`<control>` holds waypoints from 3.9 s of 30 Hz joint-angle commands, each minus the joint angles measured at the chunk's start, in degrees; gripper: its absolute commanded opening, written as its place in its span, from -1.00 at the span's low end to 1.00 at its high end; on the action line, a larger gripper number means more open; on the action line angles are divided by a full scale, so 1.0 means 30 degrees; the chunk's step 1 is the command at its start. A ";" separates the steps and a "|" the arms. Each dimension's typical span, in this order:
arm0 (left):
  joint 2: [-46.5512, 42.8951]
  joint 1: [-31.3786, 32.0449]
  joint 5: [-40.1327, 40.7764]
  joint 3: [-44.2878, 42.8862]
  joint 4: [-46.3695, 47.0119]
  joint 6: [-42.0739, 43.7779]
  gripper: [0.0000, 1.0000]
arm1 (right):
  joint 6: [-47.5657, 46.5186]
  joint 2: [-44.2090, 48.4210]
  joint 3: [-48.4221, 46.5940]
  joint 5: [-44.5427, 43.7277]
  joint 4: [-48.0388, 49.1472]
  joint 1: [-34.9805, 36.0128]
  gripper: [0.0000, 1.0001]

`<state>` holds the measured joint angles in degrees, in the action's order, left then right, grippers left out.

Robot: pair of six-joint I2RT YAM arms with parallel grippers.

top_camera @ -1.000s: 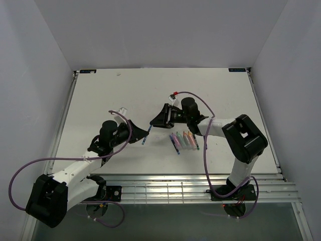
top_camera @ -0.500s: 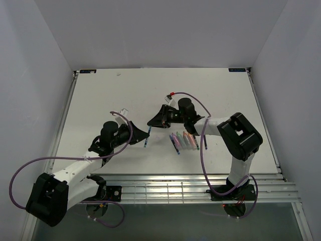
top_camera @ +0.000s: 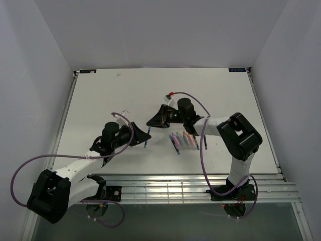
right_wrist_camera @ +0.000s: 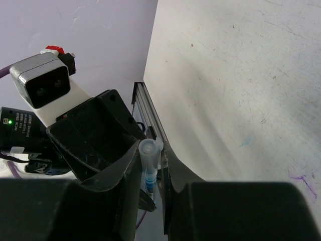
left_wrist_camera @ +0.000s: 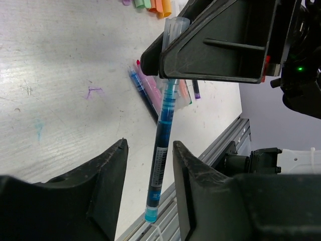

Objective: Open the pen caps

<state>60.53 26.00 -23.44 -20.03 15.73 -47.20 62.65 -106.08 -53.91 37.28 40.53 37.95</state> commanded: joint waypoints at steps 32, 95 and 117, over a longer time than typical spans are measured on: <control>-0.0432 0.0592 -0.0536 0.1960 0.0851 -0.0966 -1.00 | -0.2984 -0.4745 -0.9420 -0.0708 -0.6215 -0.2807 -0.84; 1.2370 0.6597 0.6408 -0.2493 0.3254 -0.6005 -0.76 | -1.4527 -0.4336 -1.2644 -1.5794 -1.9721 0.0239 -0.82; 1.3397 0.6627 0.5939 -0.2024 0.4396 -0.6327 -0.48 | -1.3033 -0.3956 -1.1035 -1.6204 -1.9693 0.0005 -0.77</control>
<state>98.78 45.52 -6.07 -28.40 35.62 -67.37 22.37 -120.88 -88.14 -10.07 -18.57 38.33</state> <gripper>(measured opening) 0.249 0.231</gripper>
